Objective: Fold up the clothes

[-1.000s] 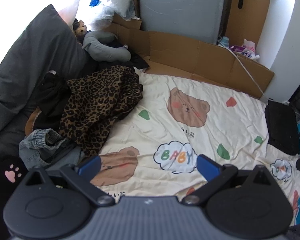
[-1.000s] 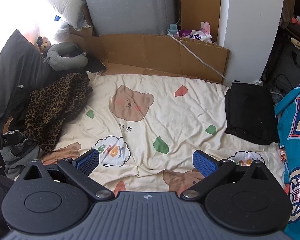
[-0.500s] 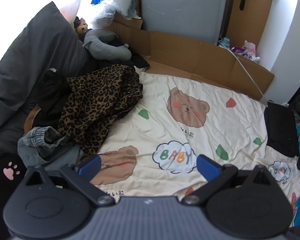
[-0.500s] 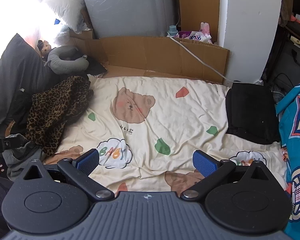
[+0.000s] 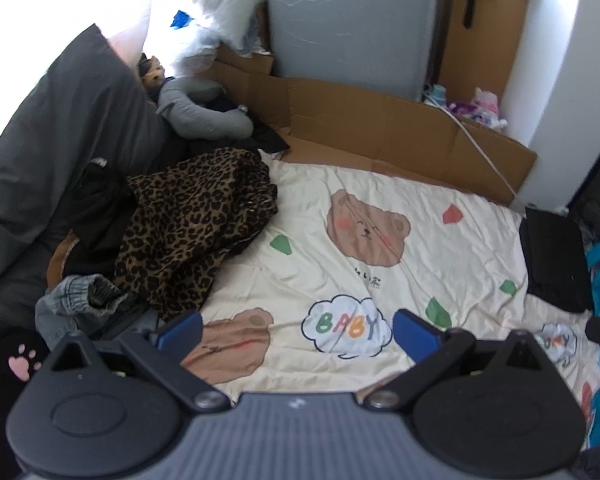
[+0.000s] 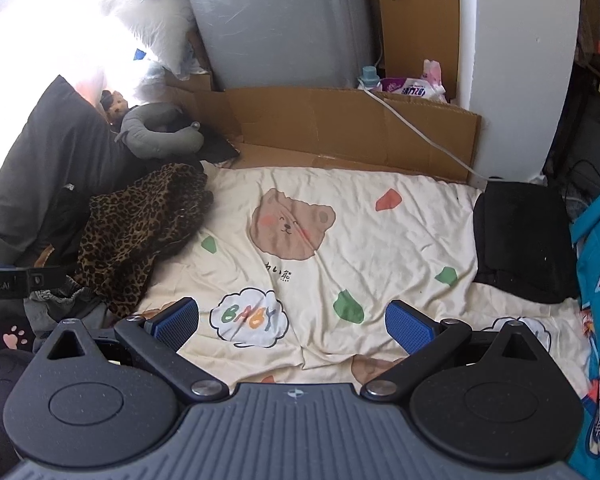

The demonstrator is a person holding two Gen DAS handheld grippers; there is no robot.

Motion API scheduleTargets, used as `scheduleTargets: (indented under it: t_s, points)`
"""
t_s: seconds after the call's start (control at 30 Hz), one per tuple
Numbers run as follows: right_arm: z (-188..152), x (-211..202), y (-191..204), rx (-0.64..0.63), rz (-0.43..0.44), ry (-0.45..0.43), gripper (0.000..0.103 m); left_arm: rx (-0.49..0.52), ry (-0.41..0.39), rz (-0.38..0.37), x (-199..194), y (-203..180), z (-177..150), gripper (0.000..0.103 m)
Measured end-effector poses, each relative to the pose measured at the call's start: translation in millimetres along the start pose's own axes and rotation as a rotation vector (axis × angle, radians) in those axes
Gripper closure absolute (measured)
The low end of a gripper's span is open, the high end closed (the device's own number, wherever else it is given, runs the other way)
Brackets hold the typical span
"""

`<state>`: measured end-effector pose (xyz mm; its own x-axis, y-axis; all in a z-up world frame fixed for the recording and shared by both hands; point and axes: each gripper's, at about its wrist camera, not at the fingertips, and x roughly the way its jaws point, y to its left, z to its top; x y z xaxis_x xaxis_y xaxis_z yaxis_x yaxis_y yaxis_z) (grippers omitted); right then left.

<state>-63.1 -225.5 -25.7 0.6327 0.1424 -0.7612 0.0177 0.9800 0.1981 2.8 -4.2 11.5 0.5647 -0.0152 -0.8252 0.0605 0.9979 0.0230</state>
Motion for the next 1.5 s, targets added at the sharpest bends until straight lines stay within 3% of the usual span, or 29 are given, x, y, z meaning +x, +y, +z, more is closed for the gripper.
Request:
scheduleTargets:
  t_s: [0.2, 0.87, 1.2, 1.5]
  points:
    - [-2, 1, 0, 0.05, 0.0, -0.008, 0.001, 0.007, -0.008, -0.039, 0, 5, 3, 0.004]
    - [8, 22, -9, 0.061, -0.09, 0.014, 0.001, 0.015, -0.036, -0.051, 16, 38, 28, 0.004]
    - [24, 70, -15, 0.06, -0.12, 0.076, 0.001, -0.011, -0.035, -0.046, 53, 81, 40, 0.004]
    - [42, 133, -24, 0.074, -0.15, 0.114, 0.001, -0.045, -0.03, 0.043, 104, 119, 46, 0.006]
